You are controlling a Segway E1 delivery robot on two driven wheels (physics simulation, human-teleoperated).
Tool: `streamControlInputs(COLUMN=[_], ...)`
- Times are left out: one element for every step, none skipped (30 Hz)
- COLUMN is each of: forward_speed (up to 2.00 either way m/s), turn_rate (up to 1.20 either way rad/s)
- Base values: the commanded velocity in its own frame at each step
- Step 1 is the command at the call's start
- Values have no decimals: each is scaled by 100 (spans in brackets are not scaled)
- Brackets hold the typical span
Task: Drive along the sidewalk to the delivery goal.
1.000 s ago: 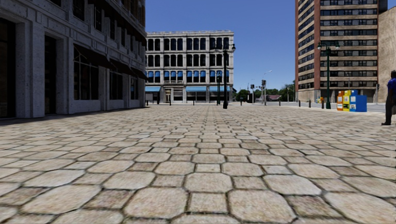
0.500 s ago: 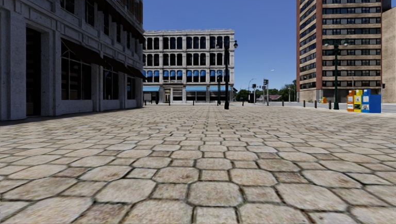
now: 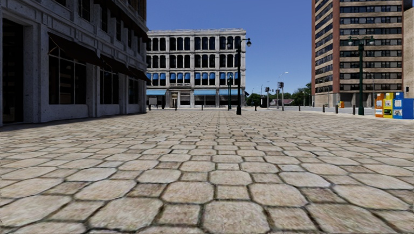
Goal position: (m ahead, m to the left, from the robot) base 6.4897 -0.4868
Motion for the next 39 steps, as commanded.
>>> streamControlInputs(forward_speed=[200, 200, 200, 200, 200, 200, 200, 200, 200, 200, 200, 200, 200, 200, 200, 200, 200, 200, 200, 200, 200, 200, 200, 200, 200, 200, 200, 200, 200, 200, 200, 200, 200, 200, 200, 200, 200, 200, 200], turn_rate=[0, 0, 0, 0, 0, 0, 0, 0, 0, 0, 0, 0, 0, 0, -10, -10, -20, -24, -25, -25, -25, -25, -23, -4, 0, 0, 0, 0, 0, 0, 0, 0, 0, 0, 0, 0, 0, 0, 0])
